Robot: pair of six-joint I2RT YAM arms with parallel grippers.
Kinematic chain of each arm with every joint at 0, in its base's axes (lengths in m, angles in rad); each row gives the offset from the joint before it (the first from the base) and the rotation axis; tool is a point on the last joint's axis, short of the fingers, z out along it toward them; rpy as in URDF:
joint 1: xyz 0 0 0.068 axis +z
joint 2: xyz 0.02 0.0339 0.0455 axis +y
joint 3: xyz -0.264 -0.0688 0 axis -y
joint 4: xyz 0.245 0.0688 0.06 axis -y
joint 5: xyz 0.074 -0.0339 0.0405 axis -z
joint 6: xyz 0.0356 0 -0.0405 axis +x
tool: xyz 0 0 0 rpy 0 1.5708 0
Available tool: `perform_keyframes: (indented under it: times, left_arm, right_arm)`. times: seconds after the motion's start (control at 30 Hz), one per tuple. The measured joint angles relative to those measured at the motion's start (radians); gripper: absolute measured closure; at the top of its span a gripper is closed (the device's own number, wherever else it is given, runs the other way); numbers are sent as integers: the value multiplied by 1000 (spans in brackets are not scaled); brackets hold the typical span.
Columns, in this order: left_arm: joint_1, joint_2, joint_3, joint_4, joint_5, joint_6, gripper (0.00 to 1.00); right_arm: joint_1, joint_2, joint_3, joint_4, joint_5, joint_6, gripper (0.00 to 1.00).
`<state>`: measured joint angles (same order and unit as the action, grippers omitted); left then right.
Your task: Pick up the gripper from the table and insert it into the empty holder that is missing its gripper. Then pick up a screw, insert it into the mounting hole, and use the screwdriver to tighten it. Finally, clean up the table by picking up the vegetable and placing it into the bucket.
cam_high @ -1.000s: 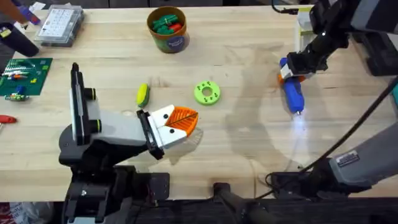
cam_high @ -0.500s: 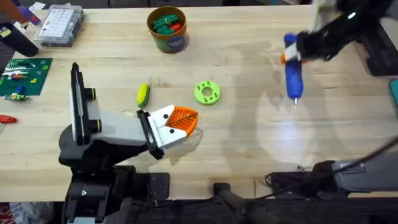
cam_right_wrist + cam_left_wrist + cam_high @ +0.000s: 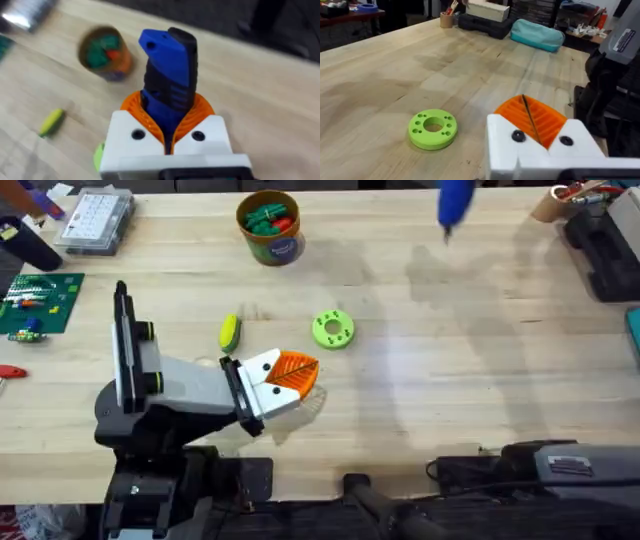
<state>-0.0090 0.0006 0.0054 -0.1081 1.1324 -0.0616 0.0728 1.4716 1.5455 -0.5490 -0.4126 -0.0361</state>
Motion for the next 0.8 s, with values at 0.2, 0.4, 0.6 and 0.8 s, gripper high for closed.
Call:
perform_keyframes:
  times: [0.2, 0.4, 0.6, 0.8]
  left_arm:
    - [0, 0, 0, -4, 1, 0, 996]
    - [0, 0, 0, -5, 1, 0, 997]
    - [0, 0, 0, -4, 1, 1, 997]
    - [0, 0, 0, -4, 1, 1, 997]
  right_arm:
    - [54, -59, 13, 104, -76, 68, 976]
    - [139, -140, 13, 188, -103, 100, 976]
    - [233, -229, -83, 408, -117, 133, 976]
    - [276, -295, -307, 761, -199, 219, 978]
